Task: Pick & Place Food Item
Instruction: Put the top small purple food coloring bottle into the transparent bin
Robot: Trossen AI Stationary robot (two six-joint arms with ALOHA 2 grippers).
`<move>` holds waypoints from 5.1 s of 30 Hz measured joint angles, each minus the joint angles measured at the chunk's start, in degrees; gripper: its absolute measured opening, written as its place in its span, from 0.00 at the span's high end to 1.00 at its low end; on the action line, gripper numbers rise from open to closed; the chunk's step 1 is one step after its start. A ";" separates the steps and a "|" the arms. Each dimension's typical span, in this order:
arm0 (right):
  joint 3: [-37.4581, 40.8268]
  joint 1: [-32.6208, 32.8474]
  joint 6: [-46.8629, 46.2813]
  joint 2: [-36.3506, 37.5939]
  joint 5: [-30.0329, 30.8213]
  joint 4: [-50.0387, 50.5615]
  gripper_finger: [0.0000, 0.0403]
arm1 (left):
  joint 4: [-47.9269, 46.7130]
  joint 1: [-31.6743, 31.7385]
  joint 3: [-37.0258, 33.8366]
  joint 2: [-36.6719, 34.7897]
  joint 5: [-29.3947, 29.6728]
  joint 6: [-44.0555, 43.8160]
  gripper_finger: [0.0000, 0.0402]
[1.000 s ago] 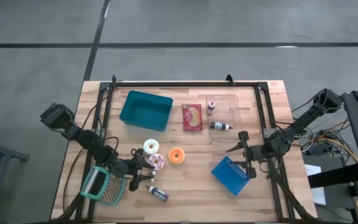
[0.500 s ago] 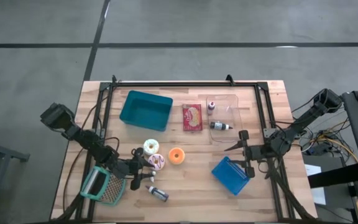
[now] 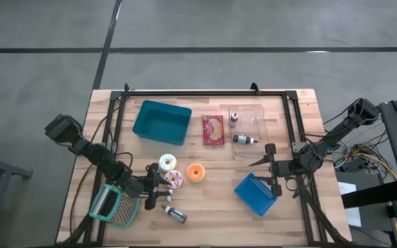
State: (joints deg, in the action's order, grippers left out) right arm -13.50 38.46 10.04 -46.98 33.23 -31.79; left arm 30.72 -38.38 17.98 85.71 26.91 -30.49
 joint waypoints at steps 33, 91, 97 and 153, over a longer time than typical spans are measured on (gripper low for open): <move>0.02 0.00 0.18 0.02 1.44 0.26 0.52 | -1.43 0.01 1.55 0.00 -3.58 4.74 0.70; 0.07 0.01 0.92 0.09 3.46 0.22 0.52 | -3.65 0.77 7.12 9.54 -3.80 10.27 0.80; 0.07 0.02 1.07 0.09 3.49 0.22 0.52 | -4.08 0.89 7.08 7.71 -3.80 12.57 0.85; -9.84 -17.21 0.50 -13.85 2.49 11.17 0.52 | -8.60 45.86 39.94 13.03 -37.62 54.58 0.85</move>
State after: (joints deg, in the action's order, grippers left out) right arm -23.33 21.24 10.55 -60.83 35.72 -20.62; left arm 22.12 7.48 57.92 98.74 -10.71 24.10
